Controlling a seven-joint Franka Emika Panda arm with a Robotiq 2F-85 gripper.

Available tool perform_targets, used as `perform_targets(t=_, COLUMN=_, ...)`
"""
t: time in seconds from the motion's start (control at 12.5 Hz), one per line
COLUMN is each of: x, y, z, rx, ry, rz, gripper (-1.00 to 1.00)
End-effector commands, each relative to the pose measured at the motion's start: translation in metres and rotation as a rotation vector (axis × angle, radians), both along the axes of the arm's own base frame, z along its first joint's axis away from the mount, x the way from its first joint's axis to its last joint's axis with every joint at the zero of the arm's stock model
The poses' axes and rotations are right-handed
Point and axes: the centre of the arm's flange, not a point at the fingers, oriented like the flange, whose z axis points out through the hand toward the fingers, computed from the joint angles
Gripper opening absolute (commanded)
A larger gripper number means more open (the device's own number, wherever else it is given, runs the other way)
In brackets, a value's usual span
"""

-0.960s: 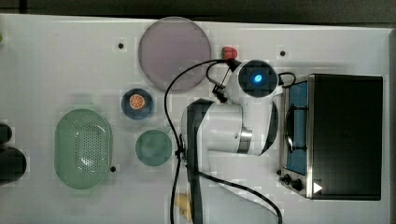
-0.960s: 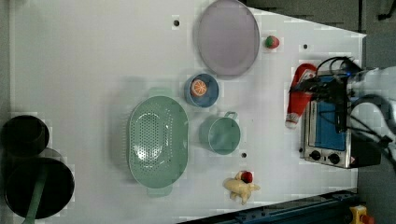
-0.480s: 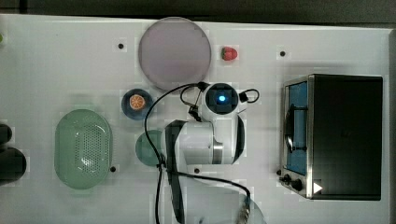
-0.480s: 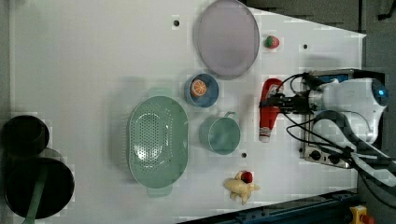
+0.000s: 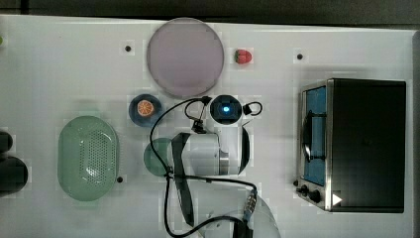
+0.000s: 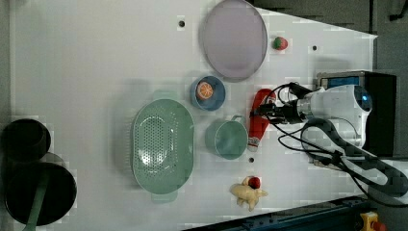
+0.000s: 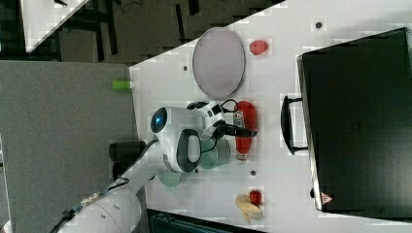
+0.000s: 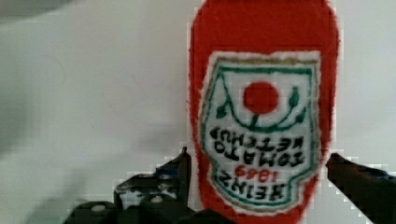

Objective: Pick ketchup from strainer and place it on the table

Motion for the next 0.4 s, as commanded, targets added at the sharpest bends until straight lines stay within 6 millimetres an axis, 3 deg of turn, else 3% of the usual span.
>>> perform_targets(t=0.08, x=0.054, y=-0.022, z=0.118, rx=-0.04, ry=-0.203, rz=0.003, gripper=1.0)
perform_targets(t=0.4, x=0.085, y=-0.03, z=0.241, rx=-0.083, ry=-0.245, rz=-0.084, gripper=1.0)
